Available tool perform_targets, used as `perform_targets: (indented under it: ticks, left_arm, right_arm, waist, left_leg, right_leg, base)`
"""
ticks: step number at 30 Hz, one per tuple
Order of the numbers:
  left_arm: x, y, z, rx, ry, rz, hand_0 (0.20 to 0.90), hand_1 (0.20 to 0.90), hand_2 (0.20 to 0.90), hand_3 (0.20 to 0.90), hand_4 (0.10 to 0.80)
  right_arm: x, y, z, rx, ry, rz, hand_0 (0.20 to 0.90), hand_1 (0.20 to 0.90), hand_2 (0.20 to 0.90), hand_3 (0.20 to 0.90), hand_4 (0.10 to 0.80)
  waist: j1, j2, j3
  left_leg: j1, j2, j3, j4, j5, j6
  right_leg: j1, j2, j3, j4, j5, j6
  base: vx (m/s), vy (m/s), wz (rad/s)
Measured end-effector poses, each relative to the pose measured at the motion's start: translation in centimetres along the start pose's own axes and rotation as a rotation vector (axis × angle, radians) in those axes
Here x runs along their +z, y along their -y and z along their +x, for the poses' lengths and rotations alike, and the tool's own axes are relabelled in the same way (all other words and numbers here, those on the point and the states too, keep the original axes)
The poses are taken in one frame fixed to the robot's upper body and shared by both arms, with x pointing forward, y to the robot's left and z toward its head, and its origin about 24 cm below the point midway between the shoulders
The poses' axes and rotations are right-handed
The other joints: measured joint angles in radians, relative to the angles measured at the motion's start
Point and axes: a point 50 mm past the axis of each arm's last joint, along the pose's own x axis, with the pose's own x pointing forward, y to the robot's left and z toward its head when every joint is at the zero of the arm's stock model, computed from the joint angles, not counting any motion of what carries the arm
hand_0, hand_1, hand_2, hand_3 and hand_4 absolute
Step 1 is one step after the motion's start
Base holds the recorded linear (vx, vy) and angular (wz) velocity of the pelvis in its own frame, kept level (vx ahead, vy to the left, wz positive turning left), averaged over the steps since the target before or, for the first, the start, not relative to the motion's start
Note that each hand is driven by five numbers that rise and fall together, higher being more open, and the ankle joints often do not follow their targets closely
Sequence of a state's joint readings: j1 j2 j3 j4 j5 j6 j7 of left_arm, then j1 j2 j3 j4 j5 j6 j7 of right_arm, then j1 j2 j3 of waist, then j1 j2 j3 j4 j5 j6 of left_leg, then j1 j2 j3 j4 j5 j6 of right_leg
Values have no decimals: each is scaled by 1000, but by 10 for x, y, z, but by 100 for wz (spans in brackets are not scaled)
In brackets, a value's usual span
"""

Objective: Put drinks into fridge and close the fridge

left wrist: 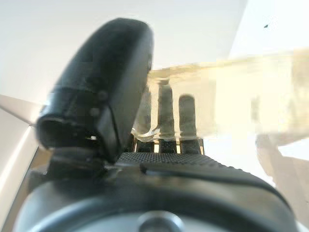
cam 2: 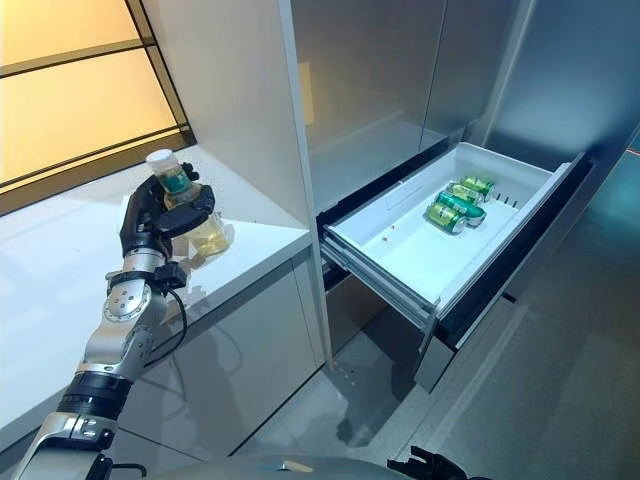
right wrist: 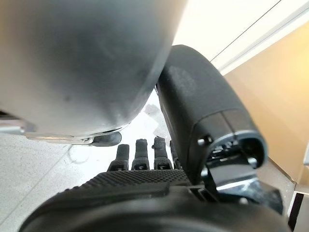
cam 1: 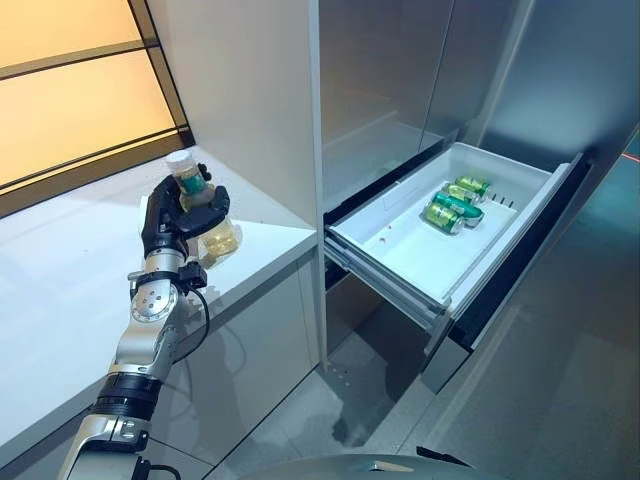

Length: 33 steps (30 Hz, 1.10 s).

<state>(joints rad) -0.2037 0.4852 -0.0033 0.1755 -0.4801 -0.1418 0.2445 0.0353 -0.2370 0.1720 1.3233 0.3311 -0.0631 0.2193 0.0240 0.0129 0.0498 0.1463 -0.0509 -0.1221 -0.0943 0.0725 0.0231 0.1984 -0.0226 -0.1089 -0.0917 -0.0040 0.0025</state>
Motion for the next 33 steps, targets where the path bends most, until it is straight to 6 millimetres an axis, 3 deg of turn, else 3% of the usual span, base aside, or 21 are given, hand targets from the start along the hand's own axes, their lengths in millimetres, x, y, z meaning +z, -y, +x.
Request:
perform_targets:
  ticks: [8,11,15,16,17,21,28,33]
  left_arm:
    - [-1,9,-1,-123,-18,-212,300,300,300,200,100]
    - [5,23,-4,-197,8,-282,300,300,300,200,100]
    - [23,46,-12,-357,79,-313,300,300,300,200,100]
    - [25,48,-13,-371,87,-314,300,300,300,200,100]
    - [33,55,-16,-425,124,-321,300,300,300,200,100]
    - [54,74,-27,-562,239,-329,300,300,300,200,100]
    - [76,83,-39,-710,390,-306,300,300,300,200,100]
    - [78,86,-42,-788,412,-293,300,300,300,200,100]
  right_arm:
    - [10,-5,1,25,52,-116,900,900,900,900,800]
    - [31,-18,0,74,156,-261,900,900,900,900,800]
    - [81,-62,-15,207,405,-360,900,900,900,900,800]
    - [85,-66,-17,221,424,-368,900,900,900,900,800]
    - [104,-83,-26,279,509,-412,900,900,900,900,800]
    - [145,-110,-57,394,690,-488,900,900,900,900,800]
    - [204,-112,-116,485,949,-585,900,900,900,900,800]
    - [243,-124,-161,573,1117,-610,900,900,900,900,800]
  waist:
    - [1,-8,7]
    - [0,-21,18]
    - [-13,-31,33]
    - [-16,-30,34]
    - [-25,-29,40]
    - [-28,-28,49]
    - [-27,-25,58]
    - [-28,-18,62]
  left_leg:
    - [0,0,0,1,0,0]
    - [0,1,0,1,1,1]
    - [-1,0,0,1,2,1]
    - [-1,0,-1,1,2,1]
    - [-1,0,-1,3,2,1]
    - [-1,0,0,5,2,0]
    - [-4,0,1,2,1,-2]
    - [-15,1,10,5,1,-2]
  right_leg:
    - [-1,1,2,0,0,0]
    - [-3,1,1,0,0,0]
    - [-4,1,2,0,0,0]
    - [-4,1,2,0,0,0]
    - [-4,1,2,0,0,0]
    - [-4,2,2,0,0,0]
    - [-4,2,4,0,0,1]
    - [-21,3,12,0,1,0]
  base:
    - [-17,-8,0]
    - [-69,-43,0]
    - [-57,-46,-1]
    - [-38,-47,0]
    - [-52,-43,0]
    - [-55,-37,0]
    - [-52,-16,0]
    - [-24,-10,-4]
